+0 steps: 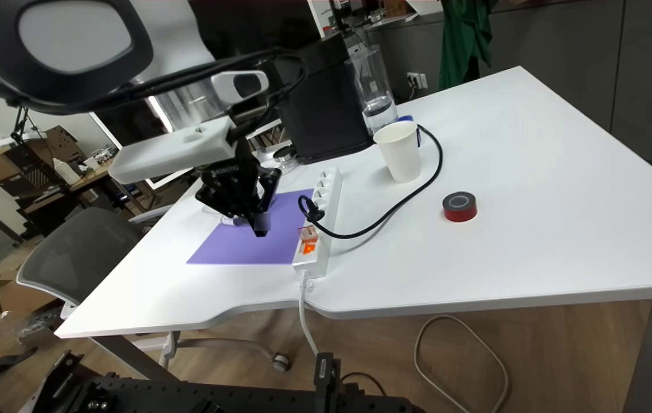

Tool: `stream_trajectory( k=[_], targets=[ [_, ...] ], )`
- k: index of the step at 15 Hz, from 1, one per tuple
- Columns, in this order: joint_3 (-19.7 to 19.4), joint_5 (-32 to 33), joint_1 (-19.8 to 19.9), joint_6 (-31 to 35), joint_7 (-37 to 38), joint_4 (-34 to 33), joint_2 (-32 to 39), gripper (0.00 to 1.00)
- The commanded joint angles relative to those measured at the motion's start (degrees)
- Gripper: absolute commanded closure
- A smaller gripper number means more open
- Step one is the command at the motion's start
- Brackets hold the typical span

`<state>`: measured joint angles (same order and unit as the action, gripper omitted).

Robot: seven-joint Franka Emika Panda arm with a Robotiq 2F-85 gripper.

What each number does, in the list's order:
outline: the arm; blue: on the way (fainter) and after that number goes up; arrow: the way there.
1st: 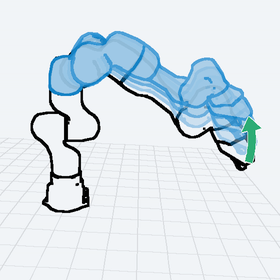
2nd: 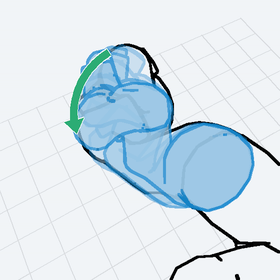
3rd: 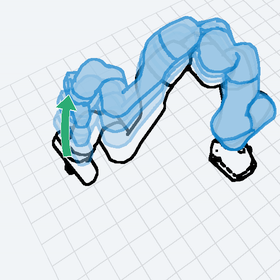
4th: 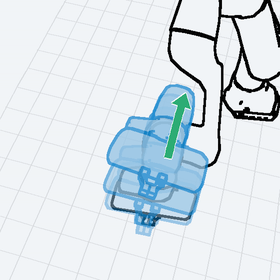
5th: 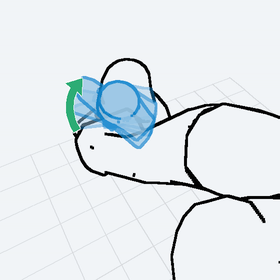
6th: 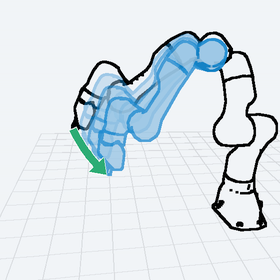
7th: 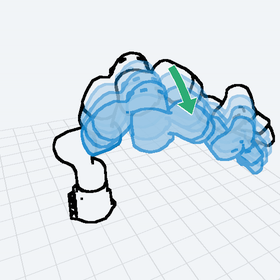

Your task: Turn off the switch of the adapter

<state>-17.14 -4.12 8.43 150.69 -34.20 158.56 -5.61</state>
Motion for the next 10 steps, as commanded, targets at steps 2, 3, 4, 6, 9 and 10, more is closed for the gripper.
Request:
stream_trajectory(
  k=[2,3,4,6,9,10],
  targets=[
    [1.8,0.0,1.0,6.5,3.5,-2.3,7.1,1.00],
    [2.2,-0.1,1.1,8.0,4.0,-2.6,8.4,1.00],
    [2.6,0.0,1.3,9.2,4.4,-3.0,9.7,1.00],
    [3.6,0.2,1.9,10.9,5.0,-4.1,12.2,1.00],
    [5.5,-0.3,3.5,12.2,4.9,-6.0,15.4,1.00],
    [6.1,-0.3,4.1,12.6,4.9,-6.5,16.2,1.00]
  ],
)
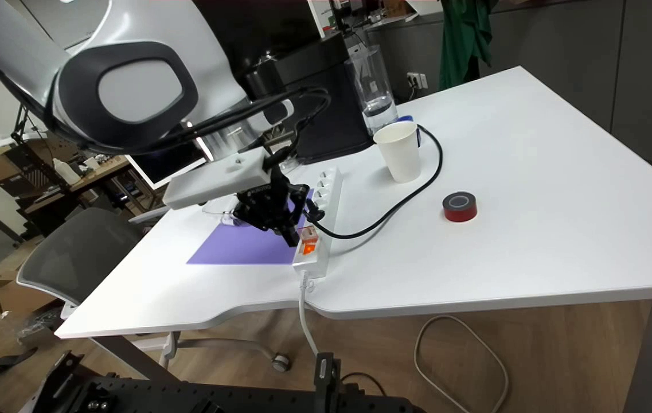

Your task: Turn off the switch of the adapter

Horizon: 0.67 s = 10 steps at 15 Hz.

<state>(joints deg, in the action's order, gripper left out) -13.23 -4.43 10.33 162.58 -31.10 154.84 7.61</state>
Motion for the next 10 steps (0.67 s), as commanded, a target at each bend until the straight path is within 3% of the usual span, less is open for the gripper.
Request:
stream_trajectory(
  k=[1,10],
  targets=[
    [2.8,0.0,2.8,0.9,1.8,-3.5,3.7,1.00],
    [8.8,-2.4,7.1,0.7,1.2,-6.9,7.0,1.00]
  ],
)
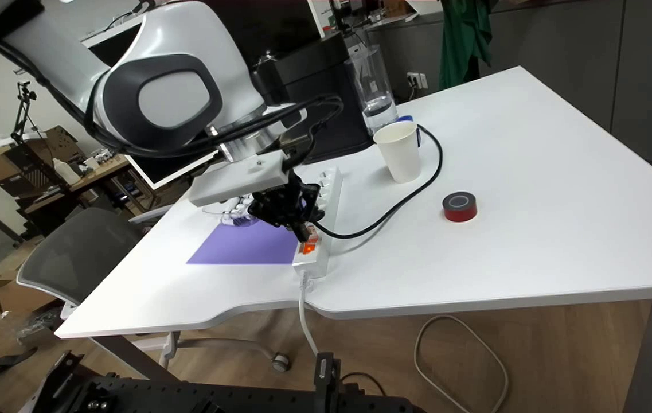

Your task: Turn off the switch of the adapter

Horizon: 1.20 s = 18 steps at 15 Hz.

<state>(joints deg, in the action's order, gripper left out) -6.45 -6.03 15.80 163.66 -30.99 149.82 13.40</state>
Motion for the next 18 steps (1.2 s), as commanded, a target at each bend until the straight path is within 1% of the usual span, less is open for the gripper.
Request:
stream_trajectory(
  k=[1,13,18],
  targets=[
    [2.4,-0.9,1.8,-0.3,1.2,-2.1,1.5,1.00],
    [5.1,-1.3,3.7,-0.5,2.0,-2.9,4.5,1.00],
    [4.9,-0.9,4.0,0.0,2.5,-3.3,5.8,1.00]
  ],
)
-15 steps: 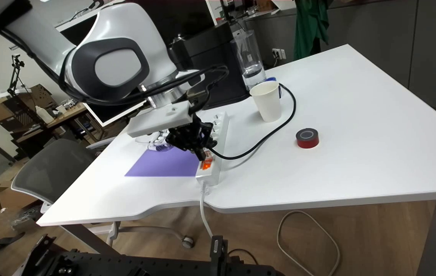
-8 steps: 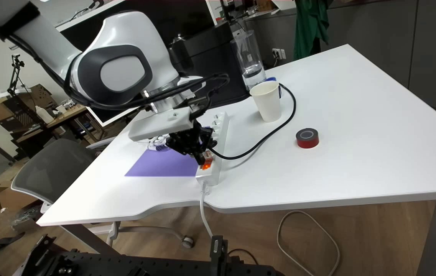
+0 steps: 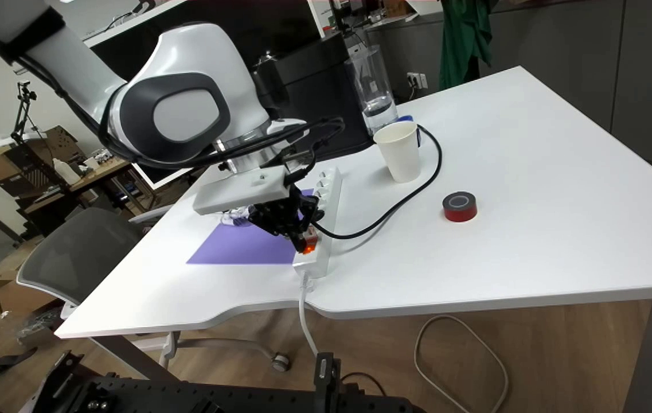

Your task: Turn off the switch of the adapter

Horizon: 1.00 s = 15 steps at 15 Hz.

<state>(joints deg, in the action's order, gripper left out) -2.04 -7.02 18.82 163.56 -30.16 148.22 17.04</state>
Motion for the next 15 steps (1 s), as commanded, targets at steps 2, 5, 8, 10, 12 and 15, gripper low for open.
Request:
stream_trajectory(
  k=[2,5,8,10,12,15],
  targets=[
    [0.8,-0.2,1.5,0.2,1.3,-2.1,2.8,1.00],
    [1.5,-0.8,2.5,0.0,0.9,-2.8,4.3,1.00],
    [2.8,-2.4,3.9,-0.2,0.0,-2.9,4.6,1.00],
    [2.8,-2.8,4.3,-0.6,0.1,-2.2,2.7,1.00],
    [2.3,-2.3,4.2,-1.9,0.4,-1.1,-0.5,1.00],
    [0.0,-0.2,2.9,-3.8,1.7,1.1,-6.6,1.00]
  ],
)
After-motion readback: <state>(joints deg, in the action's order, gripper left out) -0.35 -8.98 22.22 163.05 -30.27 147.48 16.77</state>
